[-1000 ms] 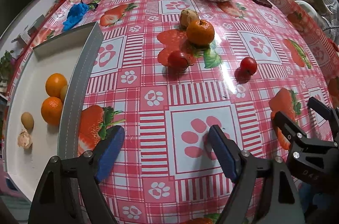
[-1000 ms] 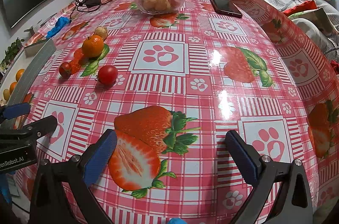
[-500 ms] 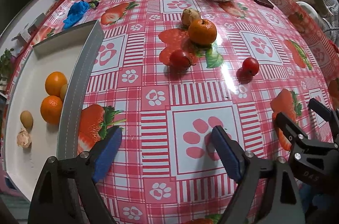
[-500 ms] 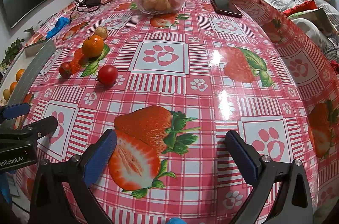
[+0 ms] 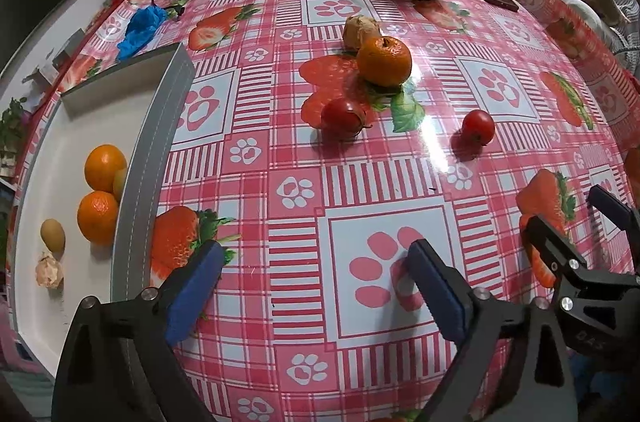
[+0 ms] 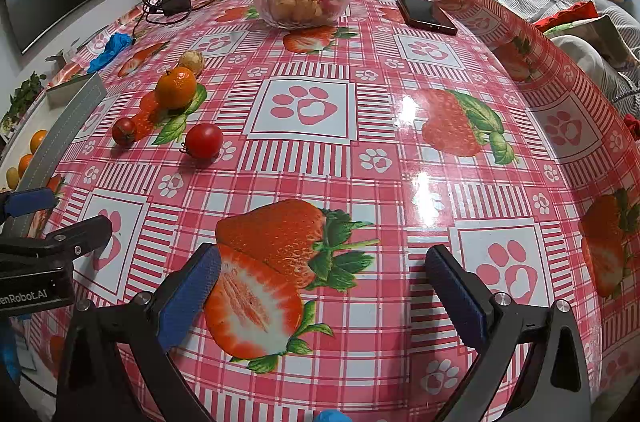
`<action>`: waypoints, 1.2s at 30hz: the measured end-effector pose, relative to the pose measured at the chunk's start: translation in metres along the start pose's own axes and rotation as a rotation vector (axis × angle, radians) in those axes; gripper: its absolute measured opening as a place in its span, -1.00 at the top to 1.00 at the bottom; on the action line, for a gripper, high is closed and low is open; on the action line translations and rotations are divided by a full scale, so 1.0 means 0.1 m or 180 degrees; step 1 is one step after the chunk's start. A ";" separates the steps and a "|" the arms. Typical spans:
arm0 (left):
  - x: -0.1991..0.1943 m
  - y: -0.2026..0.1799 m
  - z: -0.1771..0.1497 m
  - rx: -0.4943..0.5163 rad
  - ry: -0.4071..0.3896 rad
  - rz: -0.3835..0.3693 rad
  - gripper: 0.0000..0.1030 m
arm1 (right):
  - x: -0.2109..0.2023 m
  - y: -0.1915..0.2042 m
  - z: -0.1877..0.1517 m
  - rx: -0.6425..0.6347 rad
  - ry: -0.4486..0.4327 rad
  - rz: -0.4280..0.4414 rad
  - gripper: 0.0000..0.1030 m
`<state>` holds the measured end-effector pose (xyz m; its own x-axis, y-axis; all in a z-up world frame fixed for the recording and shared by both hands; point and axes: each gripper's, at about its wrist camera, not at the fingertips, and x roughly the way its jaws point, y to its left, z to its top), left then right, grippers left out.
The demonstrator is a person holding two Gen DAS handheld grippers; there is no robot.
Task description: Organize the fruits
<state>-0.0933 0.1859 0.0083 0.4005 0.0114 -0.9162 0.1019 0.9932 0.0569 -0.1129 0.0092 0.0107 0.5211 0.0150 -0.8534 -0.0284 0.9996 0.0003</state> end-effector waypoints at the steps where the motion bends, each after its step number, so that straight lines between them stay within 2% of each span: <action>1: 0.00 -0.01 0.00 0.0010 0.0000 0.0007 -0.85 | 0.00 0.00 0.00 0.0001 -0.0001 -0.0001 -0.99; 26: 0.01 -0.03 0.00 0.0041 -0.0006 0.0031 -0.91 | -0.01 0.00 -0.02 0.0000 -0.0015 0.0001 -0.99; 31: 0.02 -0.02 0.08 0.0120 0.0008 0.0037 -0.91 | -0.01 0.00 -0.02 -0.0001 -0.0016 0.0003 -0.99; 36: 0.02 0.02 0.26 0.0110 -0.0128 0.0061 -0.88 | -0.02 0.01 0.00 -0.0008 -0.0027 0.0009 -0.99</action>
<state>-0.0689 0.1848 0.0169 0.4390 0.0250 -0.8981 0.1248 0.9882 0.0885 -0.1135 0.0100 0.0125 0.5283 0.0180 -0.8489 -0.0319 0.9995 0.0013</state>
